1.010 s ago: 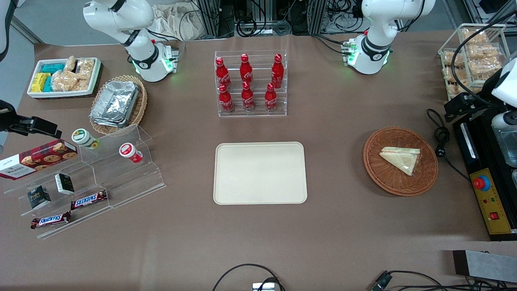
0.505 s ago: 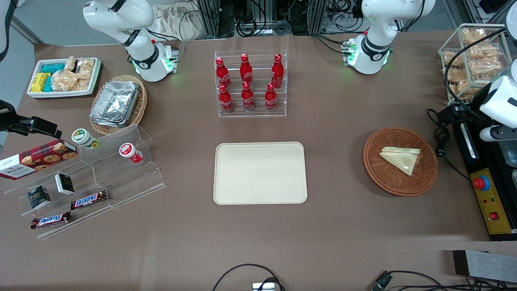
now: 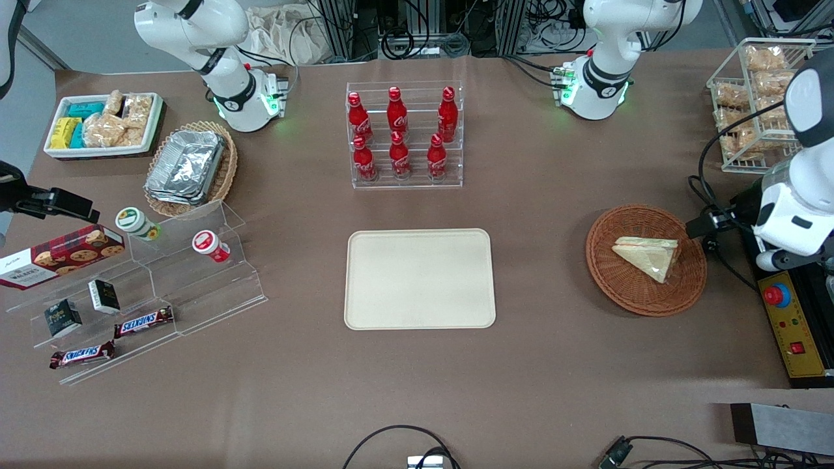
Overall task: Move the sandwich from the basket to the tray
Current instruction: 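Move the left gripper over the wrapped sandwich in the wicker basket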
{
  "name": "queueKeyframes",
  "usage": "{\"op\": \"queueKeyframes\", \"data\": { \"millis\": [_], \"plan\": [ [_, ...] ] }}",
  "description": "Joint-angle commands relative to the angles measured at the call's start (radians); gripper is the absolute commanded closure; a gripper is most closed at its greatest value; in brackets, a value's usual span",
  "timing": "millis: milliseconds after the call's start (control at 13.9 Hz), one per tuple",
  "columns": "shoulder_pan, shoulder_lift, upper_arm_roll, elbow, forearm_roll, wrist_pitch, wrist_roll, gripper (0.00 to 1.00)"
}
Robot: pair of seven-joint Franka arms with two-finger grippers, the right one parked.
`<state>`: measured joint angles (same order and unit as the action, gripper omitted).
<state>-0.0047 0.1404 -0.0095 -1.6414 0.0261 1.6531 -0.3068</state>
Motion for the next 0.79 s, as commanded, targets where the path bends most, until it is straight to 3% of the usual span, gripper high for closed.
{"op": "queueKeyframes", "data": {
  "millis": [0, 144, 433, 722],
  "plan": [
    [0.035, -0.068, 0.006, -0.186, -0.017, 0.165, -0.040, 0.00],
    [0.045, -0.097, 0.006, -0.323, -0.017, 0.325, -0.096, 0.00],
    [0.045, -0.088, 0.006, -0.425, -0.018, 0.459, -0.259, 0.00],
    [0.064, -0.088, 0.010, -0.586, -0.020, 0.683, -0.304, 0.00]
  ]
}}
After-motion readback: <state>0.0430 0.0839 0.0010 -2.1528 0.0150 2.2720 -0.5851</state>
